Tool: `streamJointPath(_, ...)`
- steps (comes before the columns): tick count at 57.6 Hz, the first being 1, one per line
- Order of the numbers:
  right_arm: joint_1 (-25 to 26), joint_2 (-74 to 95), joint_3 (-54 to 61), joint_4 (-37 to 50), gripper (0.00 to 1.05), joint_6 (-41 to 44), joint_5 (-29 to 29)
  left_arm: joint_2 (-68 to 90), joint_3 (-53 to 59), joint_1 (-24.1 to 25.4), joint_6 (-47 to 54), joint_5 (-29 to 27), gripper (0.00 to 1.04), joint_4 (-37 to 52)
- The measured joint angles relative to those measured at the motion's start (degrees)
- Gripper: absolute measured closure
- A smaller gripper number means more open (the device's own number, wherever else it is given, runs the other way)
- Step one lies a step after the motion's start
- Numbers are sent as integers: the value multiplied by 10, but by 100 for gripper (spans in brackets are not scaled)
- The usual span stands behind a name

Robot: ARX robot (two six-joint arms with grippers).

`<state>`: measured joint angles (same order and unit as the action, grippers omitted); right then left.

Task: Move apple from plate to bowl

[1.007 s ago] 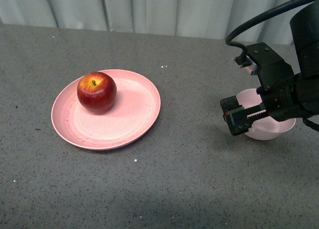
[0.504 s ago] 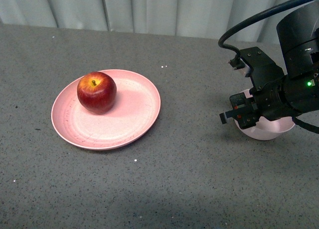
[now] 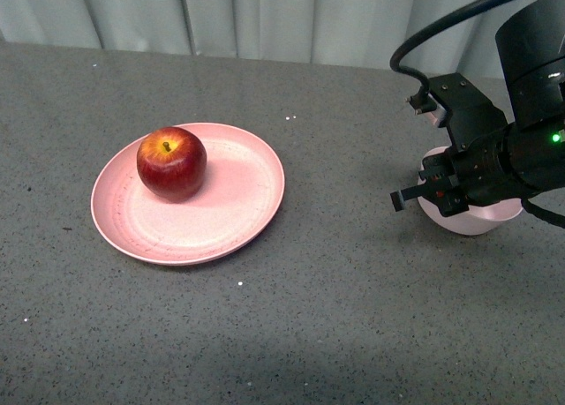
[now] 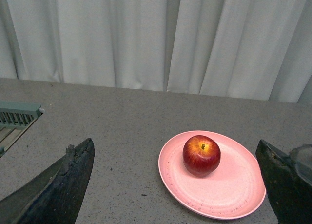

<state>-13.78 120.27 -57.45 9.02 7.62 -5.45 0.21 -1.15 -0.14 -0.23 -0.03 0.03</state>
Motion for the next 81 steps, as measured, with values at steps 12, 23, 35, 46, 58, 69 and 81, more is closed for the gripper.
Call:
streamJointPath(12, -59, -23, -14, -13, 104, -21, -26, 0, 0, 0, 0, 0, 7, 0)
streamJointPath(23, -104, -10, -42, -13, 104, -45, -31, 0, 0, 0, 0, 0, 7, 0)
streamJointPath(35, -116, 19, -61, -27, 104, -60, -35, 0, 0, 0, 0, 0, 7, 0)
streamJointPath(46, -119, 26, -68, -26, 93, -69, -37, 0, 0, 0, 0, 0, 7, 0)
streamJointPath(58, -118, 26, -69, -15, 61, -80, -47, 0, 0, 0, 0, 0, 7, 0)
streamJointPath(69, -107, -1, -47, 14, 33, -90, -47, 0, 0, 0, 0, 0, 7, 0)
streamJointPath(81, -82, -93, 16, 76, 8, -93, -6, 0, 0, 0, 0, 0, 7, 0)
